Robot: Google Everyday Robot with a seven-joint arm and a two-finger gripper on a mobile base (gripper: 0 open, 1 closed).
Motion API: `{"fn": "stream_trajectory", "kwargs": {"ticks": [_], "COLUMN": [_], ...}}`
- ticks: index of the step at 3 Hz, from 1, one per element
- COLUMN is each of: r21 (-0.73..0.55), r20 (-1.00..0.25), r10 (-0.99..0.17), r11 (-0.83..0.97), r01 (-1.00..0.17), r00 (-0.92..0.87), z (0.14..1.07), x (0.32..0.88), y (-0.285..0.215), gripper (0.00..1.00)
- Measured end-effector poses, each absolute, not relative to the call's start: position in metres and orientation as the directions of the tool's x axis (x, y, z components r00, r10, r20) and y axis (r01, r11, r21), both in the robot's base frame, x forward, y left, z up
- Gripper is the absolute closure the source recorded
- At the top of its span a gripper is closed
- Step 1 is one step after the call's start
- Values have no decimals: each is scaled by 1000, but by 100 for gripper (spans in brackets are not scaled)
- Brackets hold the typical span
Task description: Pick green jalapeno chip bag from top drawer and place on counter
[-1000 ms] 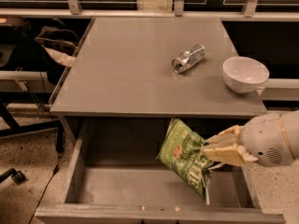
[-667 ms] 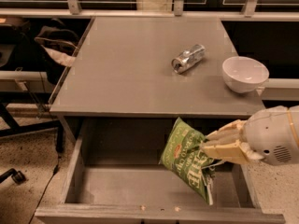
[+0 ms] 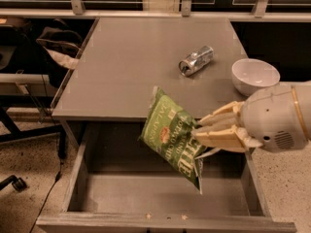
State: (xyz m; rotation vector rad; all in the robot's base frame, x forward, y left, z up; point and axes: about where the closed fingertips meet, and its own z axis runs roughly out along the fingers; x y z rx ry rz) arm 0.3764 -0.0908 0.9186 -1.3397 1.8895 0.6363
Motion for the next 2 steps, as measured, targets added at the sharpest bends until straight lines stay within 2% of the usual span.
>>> {"fn": "stream_trajectory", "kwargs": {"ticks": [2], "r21": [-73], "r20": [-816], "r10": [-564], "r11": [320], "r01": [-945], "r00": [-128], "z": [914], "x": [425], "y": [-48], "gripper": [100]}}
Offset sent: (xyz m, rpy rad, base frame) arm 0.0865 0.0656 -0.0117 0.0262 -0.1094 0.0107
